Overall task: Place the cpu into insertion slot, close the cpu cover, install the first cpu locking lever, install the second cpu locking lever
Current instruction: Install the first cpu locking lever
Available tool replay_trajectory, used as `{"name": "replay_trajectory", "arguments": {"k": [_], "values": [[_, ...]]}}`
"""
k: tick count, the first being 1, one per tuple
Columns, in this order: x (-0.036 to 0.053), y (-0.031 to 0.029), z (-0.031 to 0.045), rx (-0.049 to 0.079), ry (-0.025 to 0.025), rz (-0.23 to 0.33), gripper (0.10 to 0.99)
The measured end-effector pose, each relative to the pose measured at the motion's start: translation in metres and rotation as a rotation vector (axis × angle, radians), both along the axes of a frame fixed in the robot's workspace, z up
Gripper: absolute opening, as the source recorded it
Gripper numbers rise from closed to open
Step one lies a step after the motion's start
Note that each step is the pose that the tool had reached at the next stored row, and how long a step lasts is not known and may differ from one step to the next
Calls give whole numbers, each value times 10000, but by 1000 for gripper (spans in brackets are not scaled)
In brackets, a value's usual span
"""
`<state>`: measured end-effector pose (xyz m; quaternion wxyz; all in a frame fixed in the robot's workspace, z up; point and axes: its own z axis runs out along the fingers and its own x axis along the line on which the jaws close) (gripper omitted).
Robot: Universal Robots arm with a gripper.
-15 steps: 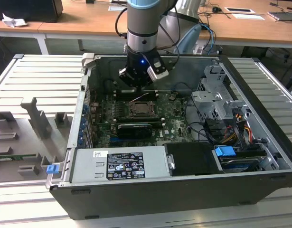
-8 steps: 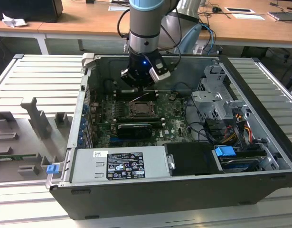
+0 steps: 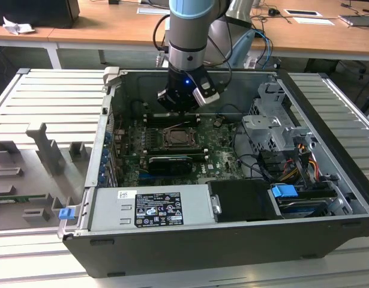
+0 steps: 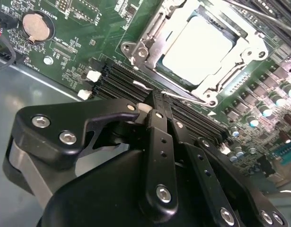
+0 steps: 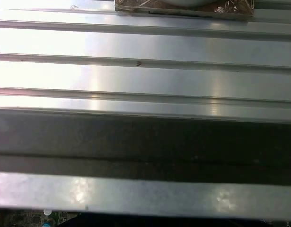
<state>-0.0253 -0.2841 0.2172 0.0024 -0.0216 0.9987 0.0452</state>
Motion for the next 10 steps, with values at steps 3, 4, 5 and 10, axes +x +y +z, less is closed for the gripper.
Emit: {"name": "replay_trajectory", "arguments": {"k": [3, 4, 5, 10], "values": [[39, 1, -18, -4, 1, 0, 106], [48, 1, -22, -8, 0, 0, 106], [53, 1, -27, -11, 0, 0, 106], [67, 1, -56, -45, 0, -1, 106]]}}
